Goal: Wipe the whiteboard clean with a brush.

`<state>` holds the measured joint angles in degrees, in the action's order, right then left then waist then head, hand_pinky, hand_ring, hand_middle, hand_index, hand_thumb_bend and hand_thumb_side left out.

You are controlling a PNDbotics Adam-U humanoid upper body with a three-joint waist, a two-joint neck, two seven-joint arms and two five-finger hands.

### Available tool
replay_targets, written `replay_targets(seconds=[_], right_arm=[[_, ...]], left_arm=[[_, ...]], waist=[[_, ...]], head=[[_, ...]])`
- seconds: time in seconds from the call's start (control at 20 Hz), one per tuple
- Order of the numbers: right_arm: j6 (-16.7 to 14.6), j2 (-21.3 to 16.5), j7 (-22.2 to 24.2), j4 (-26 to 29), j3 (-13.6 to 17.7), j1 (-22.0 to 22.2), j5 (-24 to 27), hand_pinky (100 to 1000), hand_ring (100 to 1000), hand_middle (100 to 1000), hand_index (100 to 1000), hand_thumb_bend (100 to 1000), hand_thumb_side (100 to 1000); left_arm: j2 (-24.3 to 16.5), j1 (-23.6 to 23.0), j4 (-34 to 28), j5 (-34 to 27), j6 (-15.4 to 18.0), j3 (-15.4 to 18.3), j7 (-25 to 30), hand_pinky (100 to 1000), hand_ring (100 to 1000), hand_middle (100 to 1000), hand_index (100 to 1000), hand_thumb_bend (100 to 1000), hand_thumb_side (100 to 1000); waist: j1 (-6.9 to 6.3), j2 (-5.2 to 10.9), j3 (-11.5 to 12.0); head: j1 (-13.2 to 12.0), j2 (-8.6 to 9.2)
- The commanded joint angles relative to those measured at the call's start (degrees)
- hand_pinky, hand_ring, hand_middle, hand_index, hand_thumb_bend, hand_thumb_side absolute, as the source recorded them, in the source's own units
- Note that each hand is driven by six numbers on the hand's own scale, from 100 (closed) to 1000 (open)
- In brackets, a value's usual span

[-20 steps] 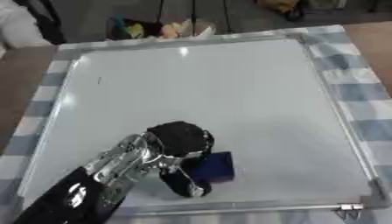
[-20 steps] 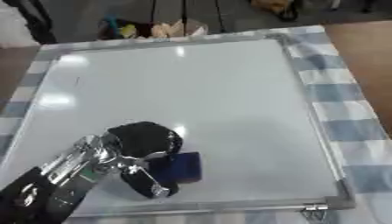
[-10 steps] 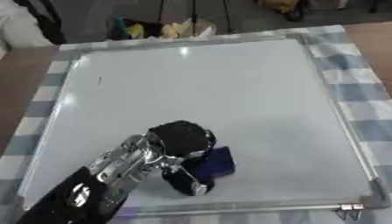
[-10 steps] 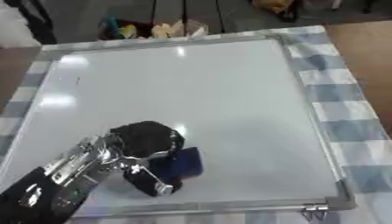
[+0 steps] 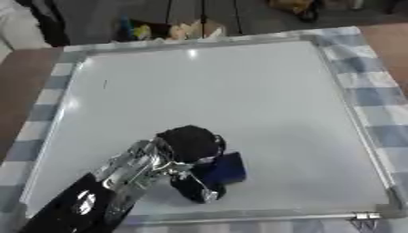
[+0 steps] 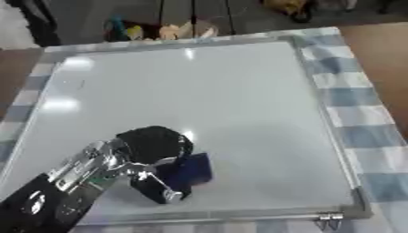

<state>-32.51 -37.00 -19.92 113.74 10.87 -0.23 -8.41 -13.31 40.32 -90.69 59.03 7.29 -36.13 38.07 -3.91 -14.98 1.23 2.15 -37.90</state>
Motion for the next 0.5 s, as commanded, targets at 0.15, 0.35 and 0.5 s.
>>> replay_targets(seconds=[0.15, 0.35, 0.5], right_arm=[[0.11, -1.06, 0.08, 0.85, 0.32, -0.22, 0.23, 758, 806, 731, 855, 100, 978], [0.16, -0.98, 0.12, 0.85, 0.36, -0.22, 0.26, 758, 807, 731, 855, 100, 979], [0.21, -0.91, 0.16, 0.85, 0.36, -0.21, 0.24, 759, 807, 731, 855, 100, 978]], left_arm=[[-0.97, 0.62, -0.68, -0.66, -0.28, -0.1, 0.77, 595, 676, 568, 346, 171, 479], [-1.01, 0.64, -0.69, -0.89, -0.54, -0.08, 1.03, 587, 665, 557, 344, 142, 477], [-1.07, 0.64, -0.72, -1.01, -0.68, -0.03, 1.1, 580, 654, 548, 343, 128, 477]], waist=[[0.24, 0.92, 0.07], [0.24, 0.9, -0.01], [0.22, 0.88, -0.03]], head=[[-0.16, 0.76], [-0.23, 0.77], [-0.21, 0.77]])
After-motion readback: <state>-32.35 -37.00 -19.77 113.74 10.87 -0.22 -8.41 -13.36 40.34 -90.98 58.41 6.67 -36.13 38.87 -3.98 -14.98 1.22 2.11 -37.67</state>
